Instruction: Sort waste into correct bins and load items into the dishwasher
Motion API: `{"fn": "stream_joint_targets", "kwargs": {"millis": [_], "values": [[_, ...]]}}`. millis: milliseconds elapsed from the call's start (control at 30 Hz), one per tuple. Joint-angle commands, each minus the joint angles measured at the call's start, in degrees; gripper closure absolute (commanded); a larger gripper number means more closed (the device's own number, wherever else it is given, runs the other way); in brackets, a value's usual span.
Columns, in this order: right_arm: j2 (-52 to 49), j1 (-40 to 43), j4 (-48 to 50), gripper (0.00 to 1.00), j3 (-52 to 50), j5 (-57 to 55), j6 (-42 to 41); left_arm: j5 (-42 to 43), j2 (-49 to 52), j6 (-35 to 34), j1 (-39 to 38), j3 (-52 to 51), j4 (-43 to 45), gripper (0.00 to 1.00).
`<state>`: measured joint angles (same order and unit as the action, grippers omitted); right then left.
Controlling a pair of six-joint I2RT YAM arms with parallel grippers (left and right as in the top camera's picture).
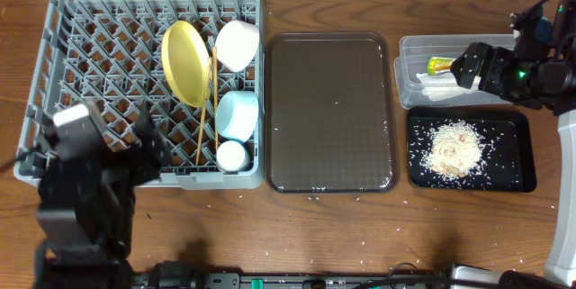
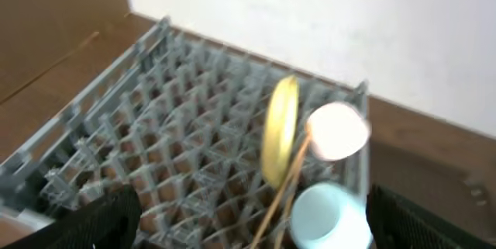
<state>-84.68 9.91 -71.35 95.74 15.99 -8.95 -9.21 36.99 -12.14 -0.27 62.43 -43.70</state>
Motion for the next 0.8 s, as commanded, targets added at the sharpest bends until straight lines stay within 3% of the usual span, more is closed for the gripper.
{"fn": "stream_joint_targets", "kwargs": {"millis": [0,200,400,767], "values": [[0.0,0.2,-0.1,0.01,0.5,-0.1,-0.2,-0.5,-7.6,2.8,2.5,-13.0,8.7,0.07],[0.0,0.2,-0.1,0.01,0.5,-0.1,-0.2,-0.5,-20.5,3.6,4.2,-34.9,27.2,0.06],[0.0,0.2,-0.1,0.01,0.5,-0.1,-0.2,-0.3,-28.7,3.6,5.2,-48.5,39.9,0.06],[0.0,0.2,-0.1,0.01,0.5,-0.1,-0.2,-0.2,-35.0,4.9,5.7,-58.3,44.3,0.06]]}}
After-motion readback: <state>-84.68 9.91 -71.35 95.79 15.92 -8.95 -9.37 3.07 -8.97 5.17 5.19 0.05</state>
